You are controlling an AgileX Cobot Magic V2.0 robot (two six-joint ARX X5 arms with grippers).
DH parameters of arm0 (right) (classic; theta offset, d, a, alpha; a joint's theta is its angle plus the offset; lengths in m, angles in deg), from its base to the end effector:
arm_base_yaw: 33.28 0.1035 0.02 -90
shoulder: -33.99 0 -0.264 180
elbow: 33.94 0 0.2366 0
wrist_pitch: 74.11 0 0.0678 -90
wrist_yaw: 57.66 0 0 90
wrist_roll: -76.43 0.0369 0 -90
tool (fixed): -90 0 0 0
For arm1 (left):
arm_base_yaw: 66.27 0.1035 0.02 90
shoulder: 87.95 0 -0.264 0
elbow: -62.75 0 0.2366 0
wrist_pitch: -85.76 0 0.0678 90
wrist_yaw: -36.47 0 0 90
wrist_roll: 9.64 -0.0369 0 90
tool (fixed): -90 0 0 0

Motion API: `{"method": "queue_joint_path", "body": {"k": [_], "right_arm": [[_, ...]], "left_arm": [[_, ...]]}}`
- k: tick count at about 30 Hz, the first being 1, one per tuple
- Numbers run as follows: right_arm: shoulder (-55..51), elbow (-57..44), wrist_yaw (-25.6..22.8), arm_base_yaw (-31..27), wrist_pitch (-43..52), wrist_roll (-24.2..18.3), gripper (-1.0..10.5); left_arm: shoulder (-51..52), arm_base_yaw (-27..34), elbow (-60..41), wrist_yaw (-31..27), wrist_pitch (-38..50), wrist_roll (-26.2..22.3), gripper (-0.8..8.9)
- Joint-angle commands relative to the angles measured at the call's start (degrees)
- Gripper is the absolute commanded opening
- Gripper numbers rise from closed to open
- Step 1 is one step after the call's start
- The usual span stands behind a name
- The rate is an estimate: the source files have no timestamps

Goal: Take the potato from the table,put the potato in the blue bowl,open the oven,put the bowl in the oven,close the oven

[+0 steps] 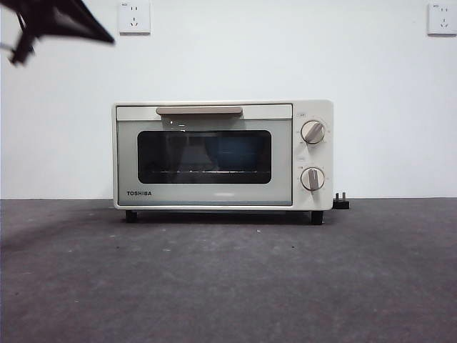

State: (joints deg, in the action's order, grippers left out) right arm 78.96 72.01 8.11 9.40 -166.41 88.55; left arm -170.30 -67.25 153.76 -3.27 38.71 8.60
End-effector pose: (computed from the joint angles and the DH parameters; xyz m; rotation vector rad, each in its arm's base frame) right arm 0.0358 0.0124 0.4442 -0.0965 0.4869 0.2629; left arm 0.2899 -0.0333 0.3440 -0.5758 0.7664 -0.7580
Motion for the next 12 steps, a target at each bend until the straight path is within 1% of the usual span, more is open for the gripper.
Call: {"method": "queue_joint_path", "body": {"k": [1,4,8,12], "right_arm": [[-0.1,-0.5,-0.3,0.0,-1.0,0.8,0.0],[-0.1,-0.5,-0.3,0.0,-1.0,0.8,0.0],[-0.1,-0.5,-0.3,0.0,-1.0,0.8,0.0],[-0.1,-0.5,-0.3,0.0,-1.0,0.8,0.0]], "left_arm": [[6.8,-0.2,0.1,-1.9,-3.0,-6.3,-0.06],[13.5,-0.2,0.1,-4.2,-4.2,-6.4,-0.05],[22.0,-0.2,0.1,-4.2,-5.3,-6.3,-0.04],[28.0,-0.2,0.1,-4.2,-5.3,-6.3,-0.04]]}}
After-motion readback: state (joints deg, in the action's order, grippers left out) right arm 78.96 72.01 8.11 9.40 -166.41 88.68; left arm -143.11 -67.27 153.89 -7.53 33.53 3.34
